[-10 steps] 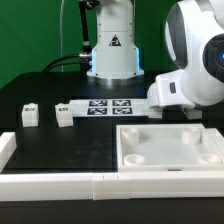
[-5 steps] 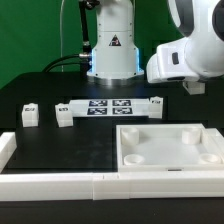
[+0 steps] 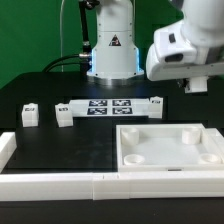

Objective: Assemble one leg

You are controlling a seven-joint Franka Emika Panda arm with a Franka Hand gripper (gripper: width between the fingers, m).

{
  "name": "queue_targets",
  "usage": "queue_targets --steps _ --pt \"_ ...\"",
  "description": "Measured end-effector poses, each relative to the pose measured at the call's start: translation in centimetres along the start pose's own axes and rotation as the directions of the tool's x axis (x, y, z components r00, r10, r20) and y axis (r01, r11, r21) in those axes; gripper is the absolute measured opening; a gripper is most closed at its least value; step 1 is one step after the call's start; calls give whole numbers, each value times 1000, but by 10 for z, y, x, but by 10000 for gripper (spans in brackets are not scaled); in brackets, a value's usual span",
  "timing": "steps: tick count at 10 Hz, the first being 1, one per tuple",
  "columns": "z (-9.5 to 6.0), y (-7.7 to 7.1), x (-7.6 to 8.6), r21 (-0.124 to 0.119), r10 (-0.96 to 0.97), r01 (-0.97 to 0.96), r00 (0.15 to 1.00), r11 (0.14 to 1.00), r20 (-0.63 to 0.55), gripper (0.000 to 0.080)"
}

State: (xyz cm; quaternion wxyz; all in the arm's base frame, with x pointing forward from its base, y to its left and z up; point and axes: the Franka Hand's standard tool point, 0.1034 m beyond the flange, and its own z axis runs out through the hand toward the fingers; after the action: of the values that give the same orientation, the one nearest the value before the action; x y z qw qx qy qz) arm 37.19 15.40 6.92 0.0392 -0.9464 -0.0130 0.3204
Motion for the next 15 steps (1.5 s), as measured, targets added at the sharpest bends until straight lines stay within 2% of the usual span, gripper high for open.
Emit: queue_targets --steps 1,3,5,6,7,8,9,10,11,13,14,15 --pt "-12 9 -1 1 -23 23 999 1000 -36 292" --pt "-40 18 27 10 -37 41 966 999 -256 292" --pt "-58 18 43 -4 -80 85 913 996 -401 292" --pt "-65 17 52 -13 -100 106 882 994 -460 292" --pt "-67 18 56 -25 -100 104 814 994 -572 292" --pt "-64 20 53 -40 -105 105 740 994 -664 292" --pt "-62 22 53 -44 -106 105 709 994 -697 292" --pt "-61 23 54 -56 -125 118 716 991 -687 292" --pt "-71 29 65 -96 -184 162 705 982 -685 292" --pt "-87 30 95 -89 -184 171 695 981 -695 293" --pt "-101 29 113 -84 -183 176 687 981 -703 294" --pt "-114 23 129 -83 -192 190 682 978 -706 294"
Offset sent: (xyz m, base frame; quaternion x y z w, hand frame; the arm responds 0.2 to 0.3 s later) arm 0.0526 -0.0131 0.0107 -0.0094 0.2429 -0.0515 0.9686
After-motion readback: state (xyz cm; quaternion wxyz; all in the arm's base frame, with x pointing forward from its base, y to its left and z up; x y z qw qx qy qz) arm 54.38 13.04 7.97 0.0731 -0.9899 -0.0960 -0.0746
